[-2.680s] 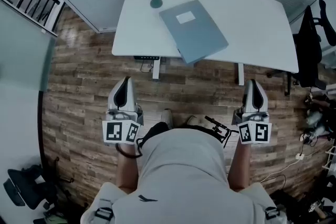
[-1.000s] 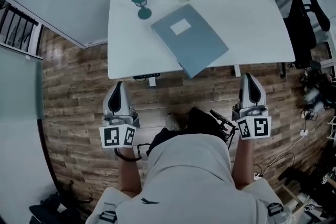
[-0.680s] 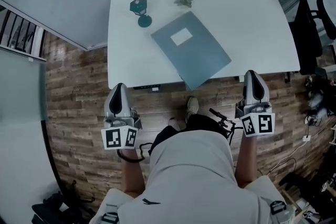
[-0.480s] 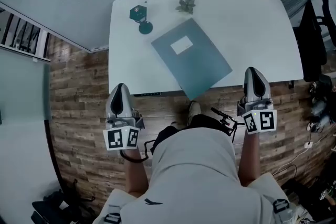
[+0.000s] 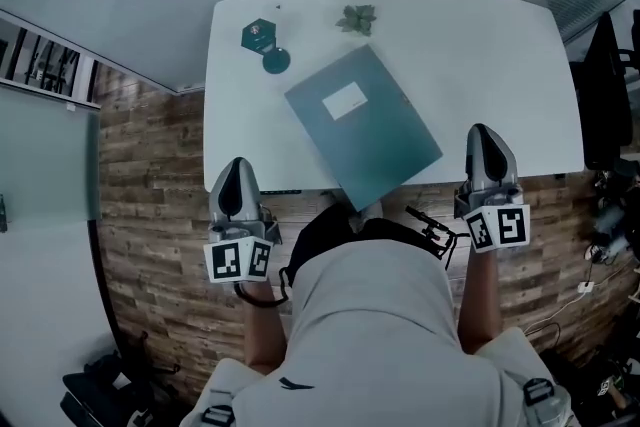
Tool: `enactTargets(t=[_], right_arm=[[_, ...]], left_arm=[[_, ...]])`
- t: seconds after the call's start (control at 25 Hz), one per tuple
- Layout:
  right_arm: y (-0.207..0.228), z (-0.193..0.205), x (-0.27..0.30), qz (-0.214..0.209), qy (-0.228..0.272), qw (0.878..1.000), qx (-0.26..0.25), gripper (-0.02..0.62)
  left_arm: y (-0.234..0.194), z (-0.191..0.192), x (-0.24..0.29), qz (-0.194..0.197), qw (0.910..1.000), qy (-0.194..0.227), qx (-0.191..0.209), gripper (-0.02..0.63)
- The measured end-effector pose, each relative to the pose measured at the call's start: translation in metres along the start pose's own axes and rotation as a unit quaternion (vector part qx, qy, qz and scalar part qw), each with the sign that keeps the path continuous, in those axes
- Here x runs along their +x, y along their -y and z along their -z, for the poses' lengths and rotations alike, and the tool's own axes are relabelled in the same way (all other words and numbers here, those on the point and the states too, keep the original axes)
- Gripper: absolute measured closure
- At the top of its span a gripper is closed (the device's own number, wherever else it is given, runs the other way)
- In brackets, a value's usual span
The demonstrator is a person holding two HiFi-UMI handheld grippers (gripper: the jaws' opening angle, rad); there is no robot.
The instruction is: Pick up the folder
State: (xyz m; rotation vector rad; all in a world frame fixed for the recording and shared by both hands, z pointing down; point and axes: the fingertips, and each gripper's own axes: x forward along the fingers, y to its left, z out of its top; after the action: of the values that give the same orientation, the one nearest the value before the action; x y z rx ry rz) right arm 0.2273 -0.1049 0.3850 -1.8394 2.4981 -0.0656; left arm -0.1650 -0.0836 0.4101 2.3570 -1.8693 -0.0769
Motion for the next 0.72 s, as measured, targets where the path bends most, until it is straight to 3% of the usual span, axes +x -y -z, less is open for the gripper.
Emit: enactTargets(t=[0.36,0.56,0.72], right_arm=[[0.000,0.012,0.014,0.022,-0.009,0.999,0.024,0.594],[0.004,0.017,0.015,0.033,-0.010,0.998,0.043,0.594],[0.004,0.020,0.019,0.035,-0.010,0.998,0.056,0.594]], left_arm=[[-0.002,0.017,0.036,0.041,0.9982,-0.043,0.008,0.600],[-0.003,0.056,0.053,0.053,0.9908,-0.122,-0.024,0.596],[0.009,0.088,0.068,0.085,0.9745,-0.190,-0.084,0.447]])
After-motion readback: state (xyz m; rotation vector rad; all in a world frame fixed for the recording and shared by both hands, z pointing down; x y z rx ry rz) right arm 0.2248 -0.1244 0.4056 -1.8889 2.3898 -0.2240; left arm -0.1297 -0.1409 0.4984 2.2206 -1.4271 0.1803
